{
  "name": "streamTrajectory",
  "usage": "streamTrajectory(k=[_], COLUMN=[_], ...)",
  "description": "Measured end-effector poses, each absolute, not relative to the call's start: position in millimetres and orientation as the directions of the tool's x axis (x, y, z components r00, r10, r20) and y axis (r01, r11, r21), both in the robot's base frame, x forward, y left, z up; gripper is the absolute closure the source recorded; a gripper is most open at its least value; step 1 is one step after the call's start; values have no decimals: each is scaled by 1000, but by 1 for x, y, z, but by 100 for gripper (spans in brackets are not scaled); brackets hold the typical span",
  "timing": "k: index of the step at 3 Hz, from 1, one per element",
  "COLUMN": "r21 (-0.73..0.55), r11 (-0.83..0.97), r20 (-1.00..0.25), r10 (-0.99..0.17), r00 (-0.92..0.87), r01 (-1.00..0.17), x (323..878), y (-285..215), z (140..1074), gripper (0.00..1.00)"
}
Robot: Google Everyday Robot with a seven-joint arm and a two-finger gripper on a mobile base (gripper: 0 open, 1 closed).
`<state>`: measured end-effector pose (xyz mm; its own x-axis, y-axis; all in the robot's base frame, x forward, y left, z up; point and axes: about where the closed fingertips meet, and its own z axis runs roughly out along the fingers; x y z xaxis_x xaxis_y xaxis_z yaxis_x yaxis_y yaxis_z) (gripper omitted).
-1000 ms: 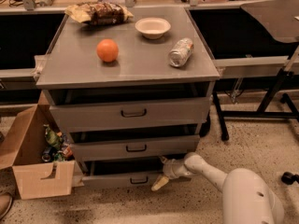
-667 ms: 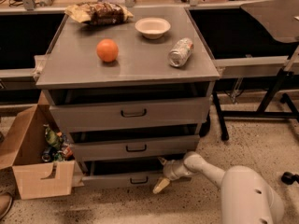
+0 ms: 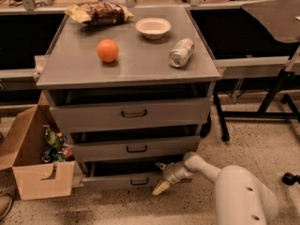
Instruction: Open bottom drawer
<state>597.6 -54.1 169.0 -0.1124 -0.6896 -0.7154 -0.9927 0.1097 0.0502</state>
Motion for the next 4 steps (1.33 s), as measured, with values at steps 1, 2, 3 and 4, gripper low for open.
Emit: streamTrajectory(k=[1, 2, 3, 4], r21=[50, 78, 144, 239], r11=[111, 117, 124, 136], r20=[-716, -725, -756, -789], r10=[-689, -675, -626, -550], r00=[-113, -137, -190, -274], r01=[-993, -990, -982, -961], x=[598, 573, 532, 497], y=[-54, -62, -62, -57], z=[177, 192, 202, 197], gripper=[43, 65, 89, 100])
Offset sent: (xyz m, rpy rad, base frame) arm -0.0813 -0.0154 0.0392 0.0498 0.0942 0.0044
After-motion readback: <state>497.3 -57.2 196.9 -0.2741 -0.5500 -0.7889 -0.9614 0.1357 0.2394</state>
